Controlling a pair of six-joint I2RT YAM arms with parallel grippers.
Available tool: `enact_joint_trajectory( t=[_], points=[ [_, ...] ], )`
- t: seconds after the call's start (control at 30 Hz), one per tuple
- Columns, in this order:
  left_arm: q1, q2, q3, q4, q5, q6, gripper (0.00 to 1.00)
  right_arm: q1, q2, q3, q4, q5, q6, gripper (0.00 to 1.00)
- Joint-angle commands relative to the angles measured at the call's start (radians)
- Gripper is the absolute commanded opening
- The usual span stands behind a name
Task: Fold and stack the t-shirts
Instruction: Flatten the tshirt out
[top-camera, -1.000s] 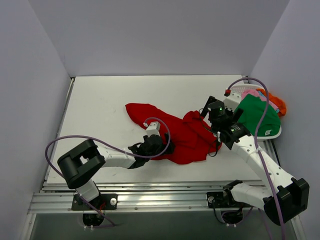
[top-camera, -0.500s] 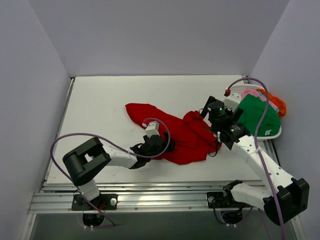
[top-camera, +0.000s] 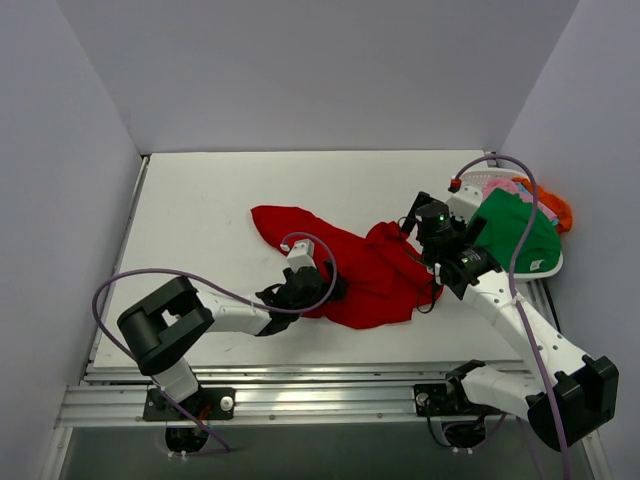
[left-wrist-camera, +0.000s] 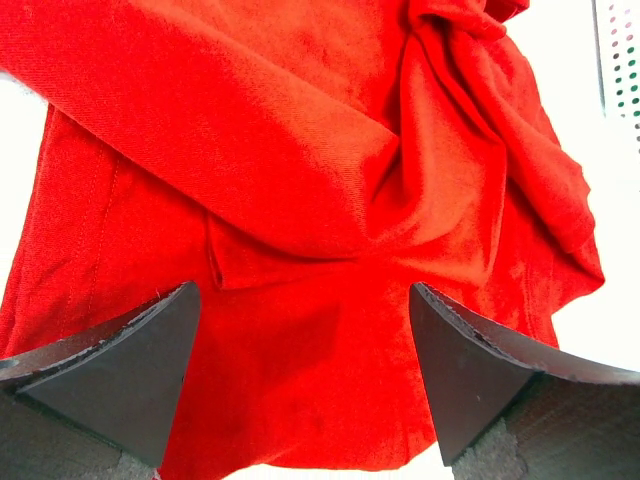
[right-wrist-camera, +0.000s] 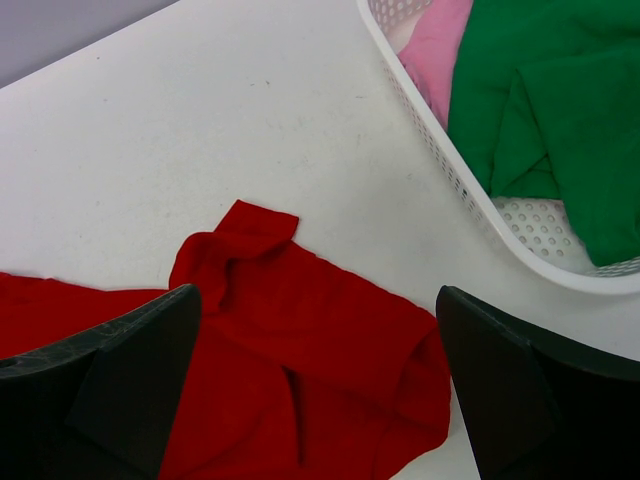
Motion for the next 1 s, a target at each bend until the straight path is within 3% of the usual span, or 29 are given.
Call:
enact_joint_trajectory(
  t=[0.0,0.97],
  points=[
    [0.008,-0.037,0.028,-0.003,-0.005,0.011,0.94,-0.005,0.004,-0.012,0.014,0.021,-0.003,1.00],
    [0.020,0.107,0.087,0.100,0.061,0.037,0.94,-0.005,0.019,-0.013,0.020,0.017,-0.002,1.00]
  ],
)
